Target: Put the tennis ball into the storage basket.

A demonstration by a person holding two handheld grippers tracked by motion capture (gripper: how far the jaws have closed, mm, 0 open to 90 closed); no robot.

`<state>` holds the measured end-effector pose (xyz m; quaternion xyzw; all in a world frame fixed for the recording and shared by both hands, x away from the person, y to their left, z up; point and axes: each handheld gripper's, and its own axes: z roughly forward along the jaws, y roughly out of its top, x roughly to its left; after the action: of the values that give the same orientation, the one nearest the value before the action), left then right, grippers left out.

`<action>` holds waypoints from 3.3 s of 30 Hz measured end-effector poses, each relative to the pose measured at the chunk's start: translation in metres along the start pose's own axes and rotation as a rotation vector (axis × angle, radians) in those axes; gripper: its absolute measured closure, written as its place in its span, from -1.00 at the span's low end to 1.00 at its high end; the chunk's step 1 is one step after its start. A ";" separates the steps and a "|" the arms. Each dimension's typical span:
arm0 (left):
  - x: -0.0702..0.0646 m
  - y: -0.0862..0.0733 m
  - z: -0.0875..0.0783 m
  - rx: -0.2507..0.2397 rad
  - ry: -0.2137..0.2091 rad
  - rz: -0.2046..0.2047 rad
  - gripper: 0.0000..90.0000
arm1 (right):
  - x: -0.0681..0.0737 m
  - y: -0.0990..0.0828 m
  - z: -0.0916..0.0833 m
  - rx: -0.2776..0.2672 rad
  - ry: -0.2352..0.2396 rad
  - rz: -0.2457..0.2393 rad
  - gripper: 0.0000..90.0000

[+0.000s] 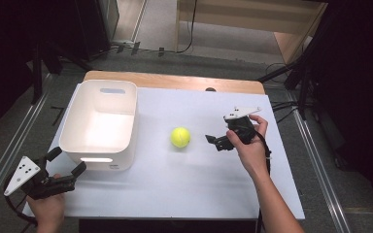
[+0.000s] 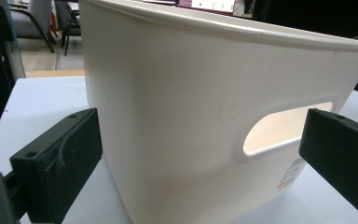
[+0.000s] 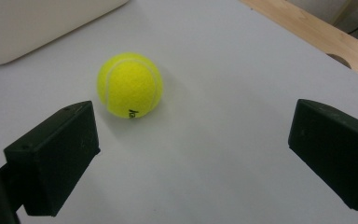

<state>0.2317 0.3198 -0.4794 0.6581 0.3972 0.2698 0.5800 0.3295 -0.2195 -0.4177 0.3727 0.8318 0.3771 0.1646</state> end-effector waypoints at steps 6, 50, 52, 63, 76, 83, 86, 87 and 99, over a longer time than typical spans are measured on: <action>0.000 0.000 0.000 0.000 0.001 -0.001 -1.00 | 0.000 0.005 0.006 0.023 0.010 -0.005 -1.00; 0.000 0.000 -0.001 -0.002 -0.002 -0.004 -1.00 | 0.009 0.036 0.055 0.193 0.130 -0.057 -1.00; 0.000 0.000 -0.001 -0.002 -0.002 -0.004 -1.00 | 0.010 0.037 0.057 0.197 0.119 -0.058 -1.00; 0.000 0.000 -0.001 -0.002 -0.003 -0.004 -1.00 | 0.015 0.042 0.069 0.245 0.131 -0.078 -1.00; 0.000 0.000 -0.001 -0.002 -0.003 -0.004 -1.00 | 0.023 0.047 0.087 0.299 0.129 -0.121 -1.00; 0.001 0.000 -0.001 -0.002 -0.004 -0.004 -1.00 | 0.026 0.049 0.095 0.322 0.126 -0.139 -1.00; 0.001 0.000 -0.001 -0.003 -0.004 -0.005 -1.00 | 0.028 0.050 0.097 0.329 0.129 -0.152 -1.00; 0.001 0.000 -0.001 -0.003 -0.005 -0.005 -1.00 | 0.028 0.051 0.097 0.337 0.131 -0.155 -1.00; 0.001 0.000 -0.001 -0.003 -0.004 -0.005 -1.00 | 0.034 0.052 0.108 0.391 0.146 -0.187 -1.00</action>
<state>0.2314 0.3212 -0.4791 0.6566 0.3975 0.2676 0.5825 0.3930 -0.1166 -0.4498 0.2904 0.9296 0.2180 0.0629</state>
